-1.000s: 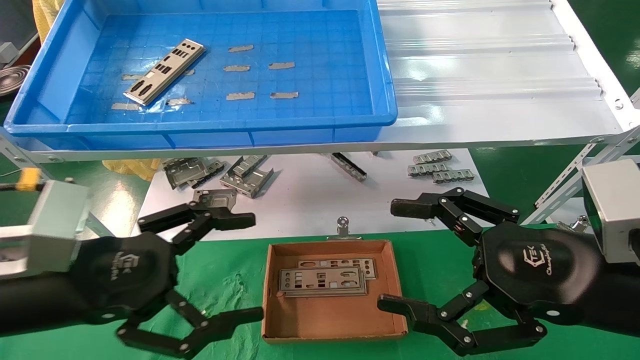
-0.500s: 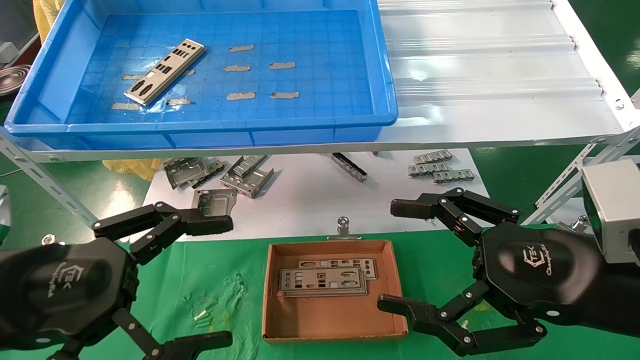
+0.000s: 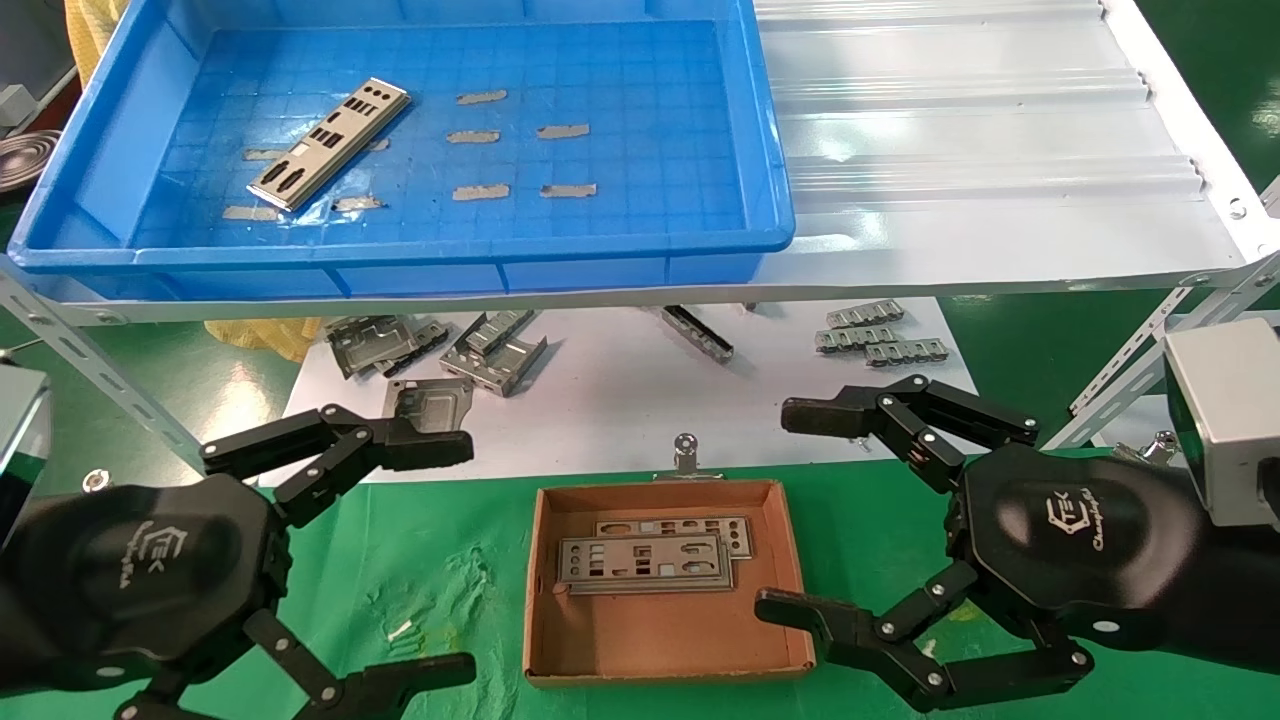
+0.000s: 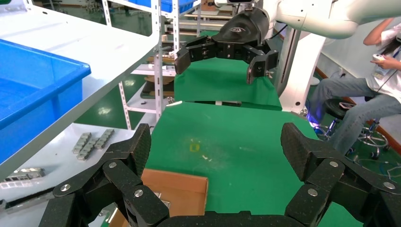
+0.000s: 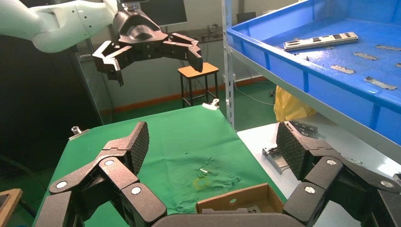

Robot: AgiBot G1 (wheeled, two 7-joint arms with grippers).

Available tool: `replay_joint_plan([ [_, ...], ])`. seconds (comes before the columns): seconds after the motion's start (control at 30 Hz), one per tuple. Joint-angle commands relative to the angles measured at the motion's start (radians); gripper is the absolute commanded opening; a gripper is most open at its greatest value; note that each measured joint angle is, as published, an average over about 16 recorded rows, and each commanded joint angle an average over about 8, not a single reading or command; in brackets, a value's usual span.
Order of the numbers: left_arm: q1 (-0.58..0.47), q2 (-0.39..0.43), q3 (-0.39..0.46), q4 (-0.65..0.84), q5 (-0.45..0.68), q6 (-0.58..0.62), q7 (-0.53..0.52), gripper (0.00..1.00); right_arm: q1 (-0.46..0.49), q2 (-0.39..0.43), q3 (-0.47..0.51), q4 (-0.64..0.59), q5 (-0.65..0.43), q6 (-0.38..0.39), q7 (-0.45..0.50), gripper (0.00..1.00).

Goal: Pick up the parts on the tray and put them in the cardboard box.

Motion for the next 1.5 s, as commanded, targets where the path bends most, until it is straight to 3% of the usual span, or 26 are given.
replay_joint_plan([
  [0.03,-0.001,0.001,0.001,0.001,0.001,-0.001,0.000,1.00,0.000,0.000,0.000,0.000,0.000,0.000,0.000,1.00],
  [1.5,-0.004,0.006,0.006,0.005,0.007,-0.004,0.003,1.00,0.000,0.000,0.000,0.000,0.000,0.000,0.000,1.00],
])
